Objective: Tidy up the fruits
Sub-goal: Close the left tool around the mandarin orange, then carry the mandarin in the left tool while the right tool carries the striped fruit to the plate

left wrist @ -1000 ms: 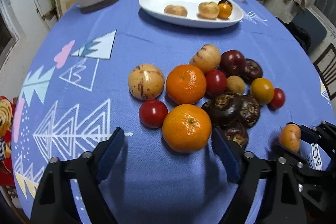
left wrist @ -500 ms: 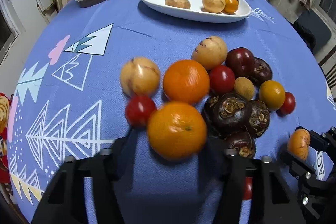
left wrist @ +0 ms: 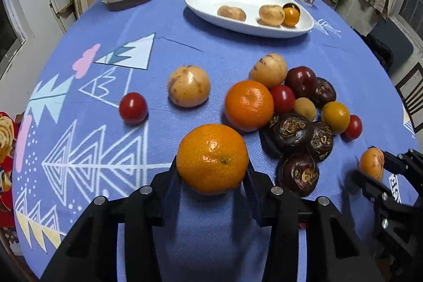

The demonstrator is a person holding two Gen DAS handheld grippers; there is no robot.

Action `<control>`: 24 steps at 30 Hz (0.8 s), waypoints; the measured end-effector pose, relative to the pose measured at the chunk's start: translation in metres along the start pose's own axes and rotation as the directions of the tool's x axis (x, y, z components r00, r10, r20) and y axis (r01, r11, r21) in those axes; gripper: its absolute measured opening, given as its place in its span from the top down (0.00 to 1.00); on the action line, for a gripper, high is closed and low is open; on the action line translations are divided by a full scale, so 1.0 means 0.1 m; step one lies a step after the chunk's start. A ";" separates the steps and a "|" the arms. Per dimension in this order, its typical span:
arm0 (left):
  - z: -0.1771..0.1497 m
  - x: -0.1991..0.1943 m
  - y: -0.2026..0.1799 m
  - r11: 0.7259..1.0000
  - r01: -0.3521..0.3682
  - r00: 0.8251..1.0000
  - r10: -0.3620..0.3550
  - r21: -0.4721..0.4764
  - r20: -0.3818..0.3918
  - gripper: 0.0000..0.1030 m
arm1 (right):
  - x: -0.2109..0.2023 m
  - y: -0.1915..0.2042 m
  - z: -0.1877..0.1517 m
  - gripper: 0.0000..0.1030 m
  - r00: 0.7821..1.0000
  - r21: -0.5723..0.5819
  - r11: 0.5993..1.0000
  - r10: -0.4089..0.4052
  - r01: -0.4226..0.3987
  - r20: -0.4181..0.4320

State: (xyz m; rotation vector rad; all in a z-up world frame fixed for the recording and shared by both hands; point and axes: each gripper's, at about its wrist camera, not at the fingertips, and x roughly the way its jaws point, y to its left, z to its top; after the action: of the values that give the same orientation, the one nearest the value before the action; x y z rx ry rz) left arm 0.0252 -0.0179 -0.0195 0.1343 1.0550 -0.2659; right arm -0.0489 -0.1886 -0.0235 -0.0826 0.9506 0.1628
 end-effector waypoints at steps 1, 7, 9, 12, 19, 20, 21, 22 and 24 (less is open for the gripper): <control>0.00 -0.04 0.01 1.000 -0.004 1.000 0.004 0.003 0.011 0.56 | -0.02 0.00 0.01 0.63 1.000 0.000 1.000 -0.002 0.002 0.010; 0.10 -0.26 0.04 1.000 -0.008 0.998 0.007 0.010 0.068 0.56 | -0.18 -0.04 0.18 0.63 0.998 0.000 1.000 -0.014 0.014 0.068; 0.17 -0.32 0.03 1.000 -0.009 0.997 0.008 0.021 0.083 0.56 | -0.22 -0.06 0.26 0.63 0.996 0.005 1.000 -0.010 0.010 0.083; 0.32 -0.39 0.02 0.999 -0.006 0.995 0.003 0.034 0.097 0.56 | -0.28 -0.11 0.43 0.63 0.994 0.010 1.000 -0.014 0.013 0.112; 0.73 -0.36 -0.01 0.998 -0.020 0.994 0.013 0.059 0.106 0.56 | -0.23 -0.17 0.85 0.63 0.990 0.015 1.000 -0.006 0.004 0.143; 0.81 -0.34 -0.03 0.997 -0.024 0.994 0.017 0.067 0.107 0.56 | -0.20 -0.18 0.91 0.63 0.990 0.017 1.000 -0.004 0.001 0.144; 0.88 -0.32 -0.04 0.997 -0.026 0.994 0.018 0.070 0.109 0.56 | -0.17 -0.19 0.95 0.63 0.989 0.020 1.000 0.000 -0.003 0.145; 0.93 -0.30 -0.05 0.997 -0.026 0.994 0.018 0.071 0.107 0.56 | -0.13 -0.20 1.02 0.63 0.990 0.025 1.000 0.004 -0.008 0.143; 1.07 -0.22 -0.06 0.997 -0.023 0.995 0.016 0.072 0.094 0.56 | -0.03 -0.24 1.15 0.63 0.990 0.031 1.000 -0.001 -0.004 0.138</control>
State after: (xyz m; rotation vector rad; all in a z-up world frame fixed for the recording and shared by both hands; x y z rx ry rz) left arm 0.1031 -0.0452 0.0523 0.1955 0.9516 -0.2906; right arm 0.0454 -0.1959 0.0457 -0.0415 0.8148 0.1531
